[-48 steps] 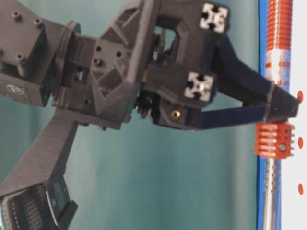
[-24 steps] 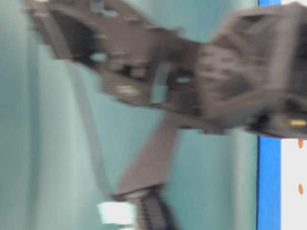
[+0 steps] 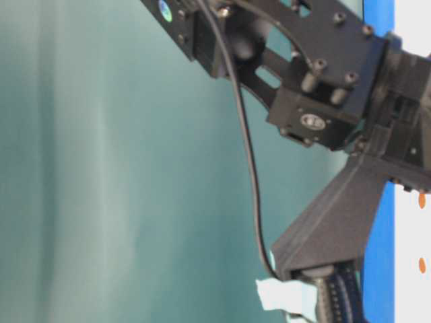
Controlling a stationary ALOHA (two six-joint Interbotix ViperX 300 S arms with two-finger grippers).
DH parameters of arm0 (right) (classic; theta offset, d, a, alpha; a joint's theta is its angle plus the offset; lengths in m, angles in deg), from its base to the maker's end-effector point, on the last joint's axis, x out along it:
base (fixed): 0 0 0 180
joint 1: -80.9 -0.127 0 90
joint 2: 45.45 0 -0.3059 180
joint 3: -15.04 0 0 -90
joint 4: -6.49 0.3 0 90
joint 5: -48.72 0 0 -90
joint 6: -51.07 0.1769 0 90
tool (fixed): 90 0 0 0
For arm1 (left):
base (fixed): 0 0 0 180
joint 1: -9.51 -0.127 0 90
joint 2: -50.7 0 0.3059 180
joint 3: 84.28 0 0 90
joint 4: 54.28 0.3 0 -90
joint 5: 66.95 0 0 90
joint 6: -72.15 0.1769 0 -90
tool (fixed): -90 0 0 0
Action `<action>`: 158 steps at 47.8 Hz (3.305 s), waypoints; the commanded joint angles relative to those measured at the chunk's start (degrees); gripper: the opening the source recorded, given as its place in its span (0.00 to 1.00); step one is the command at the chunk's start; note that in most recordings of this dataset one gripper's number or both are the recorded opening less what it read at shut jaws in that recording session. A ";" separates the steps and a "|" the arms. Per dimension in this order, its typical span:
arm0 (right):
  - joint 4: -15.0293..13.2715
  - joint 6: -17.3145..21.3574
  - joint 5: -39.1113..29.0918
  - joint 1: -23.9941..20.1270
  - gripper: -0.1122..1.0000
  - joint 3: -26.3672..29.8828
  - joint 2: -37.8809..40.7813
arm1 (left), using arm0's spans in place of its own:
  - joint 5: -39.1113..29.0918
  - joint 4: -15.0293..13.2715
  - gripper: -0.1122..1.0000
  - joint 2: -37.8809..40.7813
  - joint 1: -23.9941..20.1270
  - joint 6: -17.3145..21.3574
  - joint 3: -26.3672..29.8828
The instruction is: Touch the tip of the soldering iron to the mark.
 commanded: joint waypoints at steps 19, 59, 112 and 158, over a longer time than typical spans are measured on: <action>0.53 0.00 1.76 -0.35 0.16 0.53 -0.18 | 0.26 0.09 0.10 0.26 0.00 0.09 0.44; -2.64 0.00 -7.82 0.18 0.89 1.23 -8.61 | 0.00 0.09 0.10 0.18 0.00 0.00 0.53; -6.86 -11.34 -18.37 15.03 0.88 3.52 -19.42 | -0.44 0.09 0.10 0.18 0.00 -0.09 0.53; -7.21 -10.72 -3.69 15.21 0.88 -32.61 -67.59 | -0.44 0.09 0.10 -0.70 0.00 0.18 0.62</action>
